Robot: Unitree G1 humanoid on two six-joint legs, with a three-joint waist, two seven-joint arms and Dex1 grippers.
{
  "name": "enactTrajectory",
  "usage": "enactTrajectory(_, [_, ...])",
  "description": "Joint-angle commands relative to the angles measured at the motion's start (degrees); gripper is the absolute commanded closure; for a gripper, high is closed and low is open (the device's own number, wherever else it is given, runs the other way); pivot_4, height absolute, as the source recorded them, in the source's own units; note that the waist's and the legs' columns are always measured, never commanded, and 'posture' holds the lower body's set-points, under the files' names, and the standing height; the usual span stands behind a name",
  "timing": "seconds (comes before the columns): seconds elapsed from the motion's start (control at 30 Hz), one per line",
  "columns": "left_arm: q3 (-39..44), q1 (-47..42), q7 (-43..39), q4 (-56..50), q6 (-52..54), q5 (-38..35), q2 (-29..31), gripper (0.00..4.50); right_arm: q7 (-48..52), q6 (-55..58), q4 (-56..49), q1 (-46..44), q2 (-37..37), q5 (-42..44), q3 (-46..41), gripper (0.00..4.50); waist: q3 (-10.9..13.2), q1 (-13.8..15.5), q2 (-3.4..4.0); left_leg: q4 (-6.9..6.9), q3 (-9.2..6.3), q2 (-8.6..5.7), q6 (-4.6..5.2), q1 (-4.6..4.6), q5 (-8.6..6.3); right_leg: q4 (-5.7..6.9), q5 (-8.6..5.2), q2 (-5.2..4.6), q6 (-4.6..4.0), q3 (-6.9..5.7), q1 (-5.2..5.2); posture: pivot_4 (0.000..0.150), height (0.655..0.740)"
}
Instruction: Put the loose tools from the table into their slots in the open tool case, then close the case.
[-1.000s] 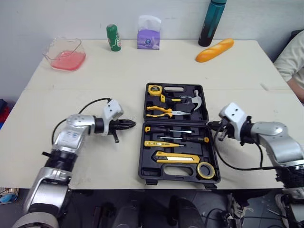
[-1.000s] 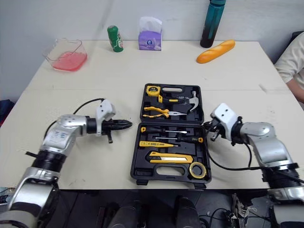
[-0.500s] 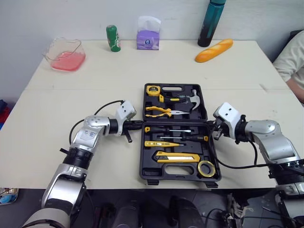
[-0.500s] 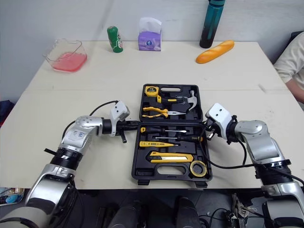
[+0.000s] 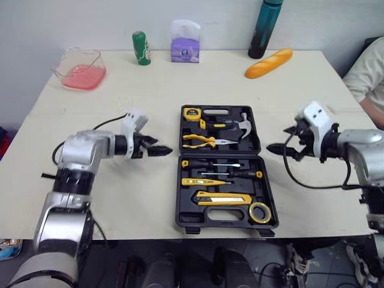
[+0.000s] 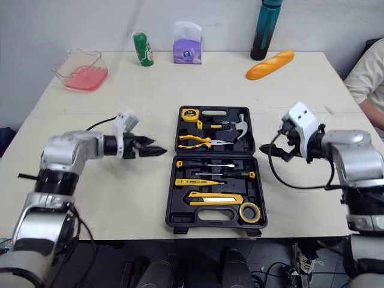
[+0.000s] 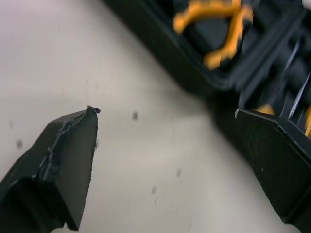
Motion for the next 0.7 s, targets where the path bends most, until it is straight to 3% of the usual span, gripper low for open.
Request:
enactTrajectory(0.03, [1.11, -3.60, 3.68, 2.64, 5.33, -0.73, -2.07, 0.00, -2.96, 9.35, 1.42, -2.87, 2.09, 2.38, -1.72, 0.14, 0.00, 0.11, 0.00, -0.03, 0.00, 0.00, 0.00, 0.00, 0.00, -0.01, 0.00, 0.00, 0.00, 0.00, -0.01, 0.150, 0.7314])
enactTrajectory(0.2, [1.05, -6.93, 8.54, 10.44, 3.46, 0.92, -6.78, 0.00, -9.32, 14.21, 7.28, -8.30, 7.70, 1.75, -1.29, 0.14, 0.00, -0.01, 0.00, -0.06, 0.06, -0.03, -0.04, 0.01, 0.02, 0.02, 0.00, 0.01, 0.00, 0.03, -0.04, 0.150, 0.7314])
enactTrajectory(0.47, [-0.74, -7.37, 10.74, 13.97, 0.37, 2.30, -10.34, 0.00, -12.44, 10.24, 15.00, -11.18, 10.02, -1.33, 1.38, 0.14, 0.00, 0.12, 0.01, -0.08, 0.05, -0.06, -0.07, 0.00, 0.05, 0.03, 0.00, 0.01, 0.00, 0.04, -0.06, 0.150, 0.7314])
enactTrajectory(0.57, [-2.96, -6.14, 10.72, 13.28, -0.97, 3.65, -11.02, 0.89, -12.21, 9.16, 15.89, -11.31, 10.42, -1.60, 1.90, 1.00, -0.01, 0.08, 0.01, -0.07, 0.07, -0.07, -0.09, 0.03, 0.06, 0.07, 0.00, 0.02, 0.00, 0.07, -0.05, 0.150, 0.7314])
enactTrajectory(0.67, [-6.18, -4.18, 9.65, 11.25, -1.77, 4.98, -10.97, 2.30, -12.07, 8.94, 15.64, -11.23, 10.77, -1.65, 2.45, 2.48, -0.01, 0.14, 0.01, -0.07, 0.06, -0.07, -0.09, 0.04, 0.06, 0.07, 0.00, 0.01, 0.00, 0.07, -0.04, 0.150, 0.7314])
enactTrajectory(0.7, [-7.28, -3.49, 9.38, 10.39, -2.42, 5.51, -10.77, 2.34, -12.14, 9.00, 15.56, -11.25, 10.91, -1.62, 2.50, 2.57, -0.03, 0.14, 0.03, -0.07, 0.07, -0.07, -0.09, 0.05, 0.06, 0.07, 0.00, 0.01, 0.00, 0.07, -0.04, 0.150, 0.7314])
